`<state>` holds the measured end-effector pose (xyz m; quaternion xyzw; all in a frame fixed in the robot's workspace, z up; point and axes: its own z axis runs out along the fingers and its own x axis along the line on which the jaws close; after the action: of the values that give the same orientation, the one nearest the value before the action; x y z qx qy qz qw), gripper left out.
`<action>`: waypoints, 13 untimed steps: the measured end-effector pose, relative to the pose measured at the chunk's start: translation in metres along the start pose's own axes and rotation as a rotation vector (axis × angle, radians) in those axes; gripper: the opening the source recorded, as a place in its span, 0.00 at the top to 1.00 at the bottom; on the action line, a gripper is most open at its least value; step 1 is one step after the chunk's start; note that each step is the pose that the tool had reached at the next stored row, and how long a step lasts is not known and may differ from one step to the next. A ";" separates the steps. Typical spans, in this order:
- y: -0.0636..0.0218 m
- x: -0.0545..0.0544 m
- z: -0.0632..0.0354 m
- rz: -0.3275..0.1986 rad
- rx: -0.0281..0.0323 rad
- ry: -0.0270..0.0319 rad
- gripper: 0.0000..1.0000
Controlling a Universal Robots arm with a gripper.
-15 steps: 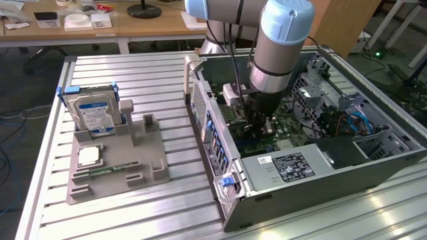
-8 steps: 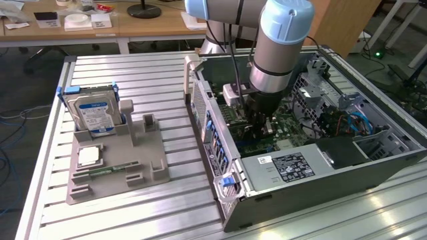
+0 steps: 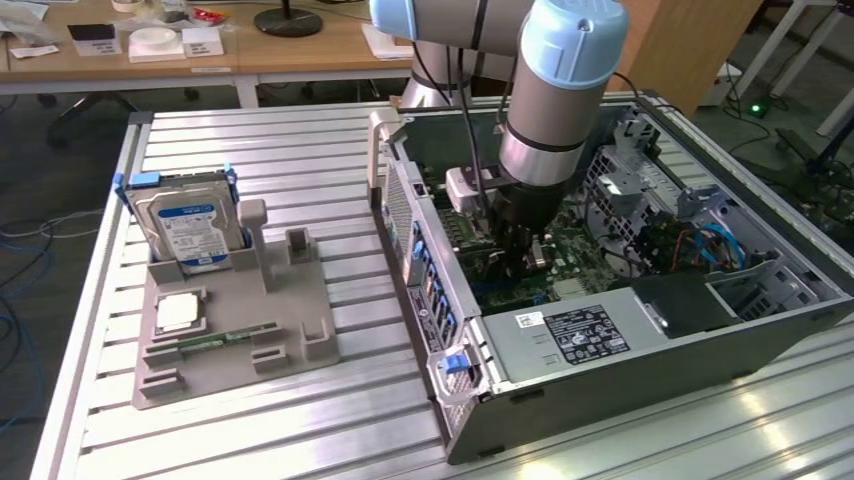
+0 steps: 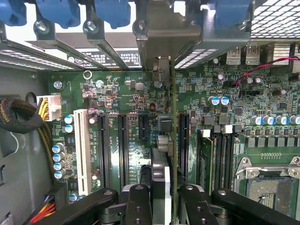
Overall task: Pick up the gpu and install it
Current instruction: 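Insert the gpu into the slot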
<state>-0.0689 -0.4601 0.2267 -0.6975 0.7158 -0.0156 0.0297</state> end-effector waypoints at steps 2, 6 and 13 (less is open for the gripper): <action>0.0001 0.000 0.0000 0.000 0.0000 -0.0001 0.72; 0.0001 0.000 0.0001 0.000 0.0000 -0.0003 0.72; 0.0002 0.000 0.0004 0.000 -0.0002 -0.0053 0.72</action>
<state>-0.0691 -0.4601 0.2263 -0.6974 0.7158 -0.0137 0.0316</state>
